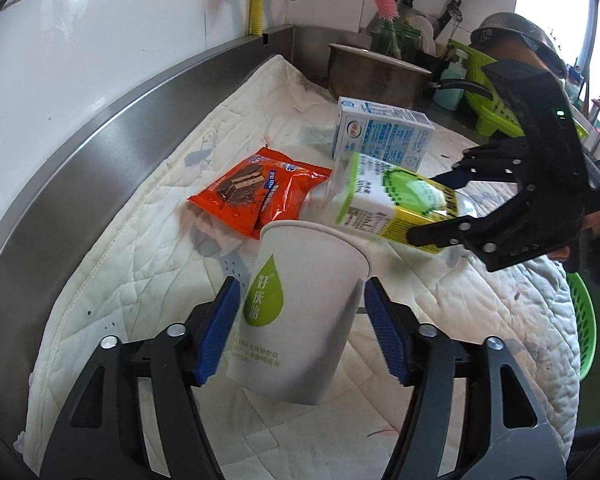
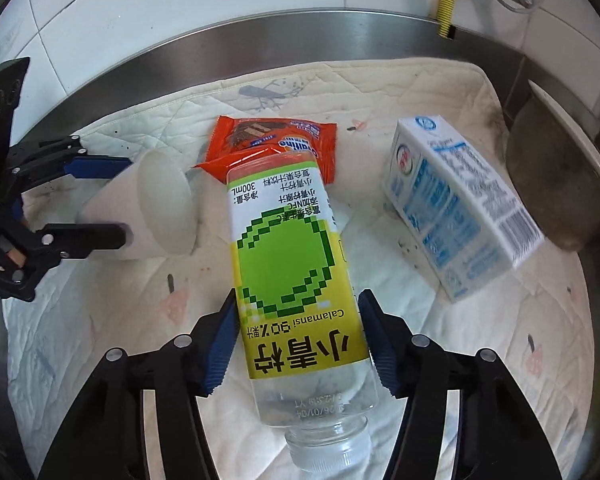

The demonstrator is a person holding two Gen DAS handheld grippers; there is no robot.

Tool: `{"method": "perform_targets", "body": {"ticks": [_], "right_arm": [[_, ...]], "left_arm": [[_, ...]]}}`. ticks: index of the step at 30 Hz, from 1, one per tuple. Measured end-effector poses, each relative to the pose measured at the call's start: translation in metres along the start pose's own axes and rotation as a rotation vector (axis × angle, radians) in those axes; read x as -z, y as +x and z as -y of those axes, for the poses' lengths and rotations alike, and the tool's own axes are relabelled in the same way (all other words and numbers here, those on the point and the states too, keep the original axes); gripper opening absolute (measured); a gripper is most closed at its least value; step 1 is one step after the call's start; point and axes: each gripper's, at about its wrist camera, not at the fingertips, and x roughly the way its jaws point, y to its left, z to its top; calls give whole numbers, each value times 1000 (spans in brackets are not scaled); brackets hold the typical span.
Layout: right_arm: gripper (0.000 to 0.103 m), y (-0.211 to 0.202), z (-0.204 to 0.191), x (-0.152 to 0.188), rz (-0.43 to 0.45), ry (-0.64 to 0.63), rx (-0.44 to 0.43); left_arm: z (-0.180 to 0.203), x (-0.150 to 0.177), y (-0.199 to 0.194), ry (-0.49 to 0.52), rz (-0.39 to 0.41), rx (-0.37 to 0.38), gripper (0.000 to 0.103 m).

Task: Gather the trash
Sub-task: 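Drop the juice bottle in the basket with the right tool while the left drops the cup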

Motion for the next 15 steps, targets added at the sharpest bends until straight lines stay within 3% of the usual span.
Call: {"method": "perform_targets", "body": {"ticks": [4,7,15], "right_arm": [[56,-16,2,18,15,69,0],[56,-30,3,36,25,118,-1],[55,-94,-8,105,103,265,9]], "left_arm": [[4,-3,8,15,-15,-18,73],[6,-2,11,19,-17,-39,65],[25,1,-11,-1,38,-30,61]]}}
